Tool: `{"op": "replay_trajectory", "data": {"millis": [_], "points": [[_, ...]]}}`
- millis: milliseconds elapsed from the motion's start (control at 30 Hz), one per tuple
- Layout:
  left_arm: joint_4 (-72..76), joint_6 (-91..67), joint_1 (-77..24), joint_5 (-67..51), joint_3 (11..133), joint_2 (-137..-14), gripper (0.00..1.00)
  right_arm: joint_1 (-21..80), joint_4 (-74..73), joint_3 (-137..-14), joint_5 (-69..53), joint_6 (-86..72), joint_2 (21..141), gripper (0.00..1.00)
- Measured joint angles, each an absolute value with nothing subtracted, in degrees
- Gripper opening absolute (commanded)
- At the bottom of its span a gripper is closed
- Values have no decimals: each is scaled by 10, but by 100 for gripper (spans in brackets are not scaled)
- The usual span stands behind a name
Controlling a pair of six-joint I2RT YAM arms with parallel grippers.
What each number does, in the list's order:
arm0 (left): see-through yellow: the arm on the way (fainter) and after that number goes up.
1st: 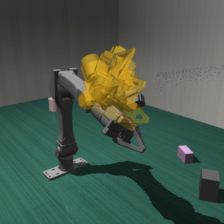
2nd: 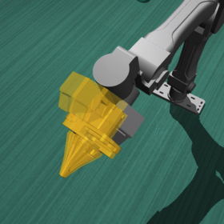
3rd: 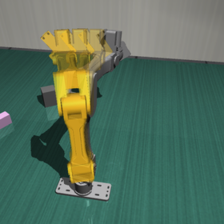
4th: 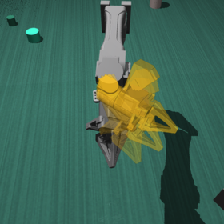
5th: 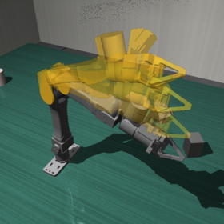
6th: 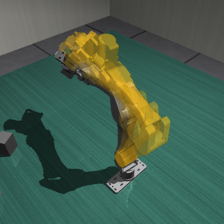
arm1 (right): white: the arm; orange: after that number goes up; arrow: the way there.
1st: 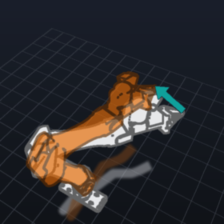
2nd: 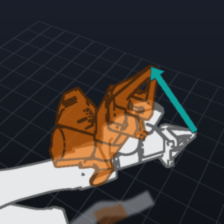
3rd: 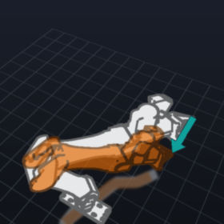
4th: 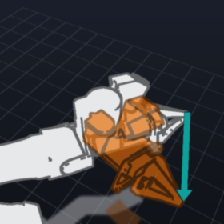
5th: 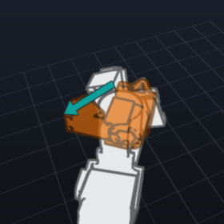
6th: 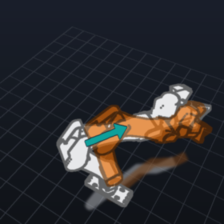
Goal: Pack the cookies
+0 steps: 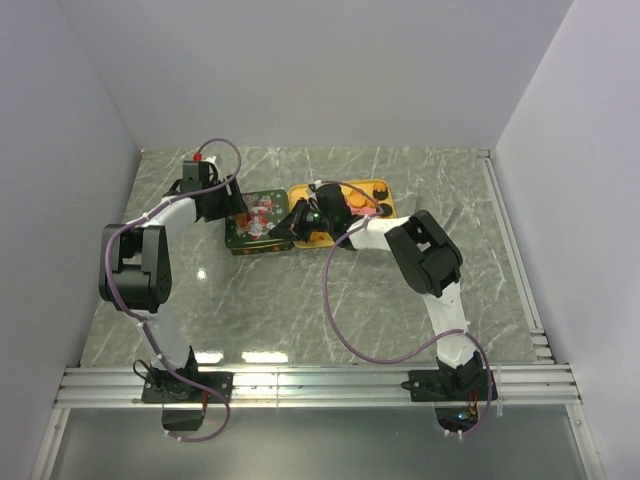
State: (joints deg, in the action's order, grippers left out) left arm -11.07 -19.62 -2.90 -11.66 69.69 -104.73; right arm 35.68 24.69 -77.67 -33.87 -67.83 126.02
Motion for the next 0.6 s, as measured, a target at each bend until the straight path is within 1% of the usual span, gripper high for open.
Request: {"op": "replay_trajectory", "data": {"millis": [100, 200, 233, 267, 467, 600], "points": [[-119, -196, -32, -116, 702, -1047, 74, 357, 237, -781, -336, -672, 1258, 9], [-131, -196, -37, -111, 710, -1047, 74, 354, 224, -781, -334, -666, 1248, 25], [-137, -196, -39, -109, 714, -1047, 74, 352, 219, -781, -333, -664, 1243, 33], [-144, -197, -41, -106, 718, -1047, 74, 350, 215, -781, -331, -662, 1236, 35], [-166, -196, -50, -90, 730, -1047, 74, 321, 204, -780, -325, -644, 1192, 38], [-170, -196, -53, -86, 730, -1048, 74, 307, 204, -783, -326, -638, 1179, 37]]}}
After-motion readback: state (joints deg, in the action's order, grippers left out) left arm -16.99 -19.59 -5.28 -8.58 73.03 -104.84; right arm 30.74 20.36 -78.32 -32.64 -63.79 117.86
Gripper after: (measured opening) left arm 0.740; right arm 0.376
